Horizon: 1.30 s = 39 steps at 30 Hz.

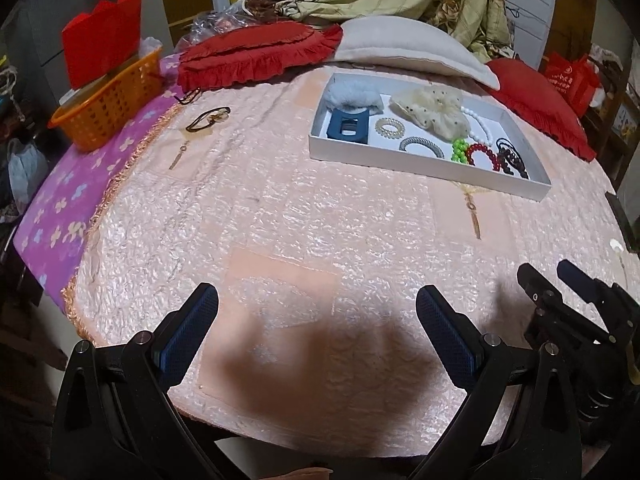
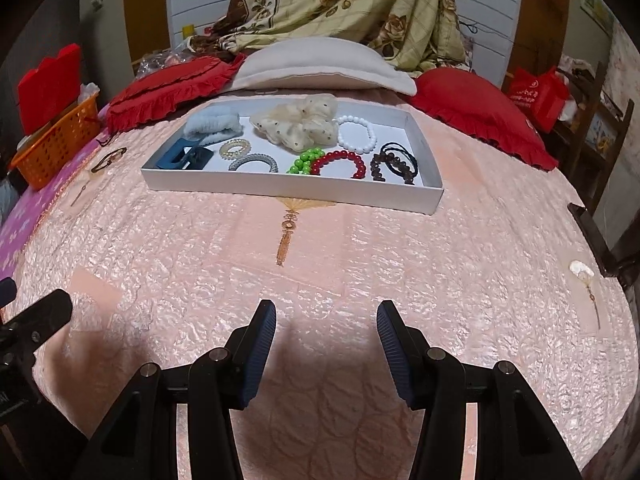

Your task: Organize jewelry

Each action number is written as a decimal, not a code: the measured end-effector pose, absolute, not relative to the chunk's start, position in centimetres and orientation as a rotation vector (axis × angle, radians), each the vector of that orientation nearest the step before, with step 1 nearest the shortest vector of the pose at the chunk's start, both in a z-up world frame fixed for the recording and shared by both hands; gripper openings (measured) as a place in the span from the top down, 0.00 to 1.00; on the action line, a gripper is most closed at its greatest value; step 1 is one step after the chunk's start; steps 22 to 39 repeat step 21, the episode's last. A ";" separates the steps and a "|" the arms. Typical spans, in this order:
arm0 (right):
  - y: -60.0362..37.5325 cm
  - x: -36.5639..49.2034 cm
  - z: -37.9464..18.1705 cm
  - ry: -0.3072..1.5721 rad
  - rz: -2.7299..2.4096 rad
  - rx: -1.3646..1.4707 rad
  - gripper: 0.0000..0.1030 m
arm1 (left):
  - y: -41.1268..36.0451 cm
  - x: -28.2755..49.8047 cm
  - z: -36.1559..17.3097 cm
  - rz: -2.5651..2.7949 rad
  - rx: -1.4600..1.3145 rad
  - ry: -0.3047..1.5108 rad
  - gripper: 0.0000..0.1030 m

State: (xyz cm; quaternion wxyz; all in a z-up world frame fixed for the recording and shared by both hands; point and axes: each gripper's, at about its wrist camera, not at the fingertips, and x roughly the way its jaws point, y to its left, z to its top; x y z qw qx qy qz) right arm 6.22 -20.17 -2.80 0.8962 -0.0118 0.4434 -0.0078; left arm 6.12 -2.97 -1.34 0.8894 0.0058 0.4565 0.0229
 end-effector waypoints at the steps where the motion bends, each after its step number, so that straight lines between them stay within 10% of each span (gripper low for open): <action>1: -20.1 6.3 -2.8 0.918 -0.016 -0.026 0.51 | -3.0 6.1 -1.4 0.046 0.014 0.949 0.03; 39: -18.4 6.2 -2.9 0.923 0.004 -0.074 0.51 | -1.7 6.3 -2.4 0.046 -0.026 0.986 0.03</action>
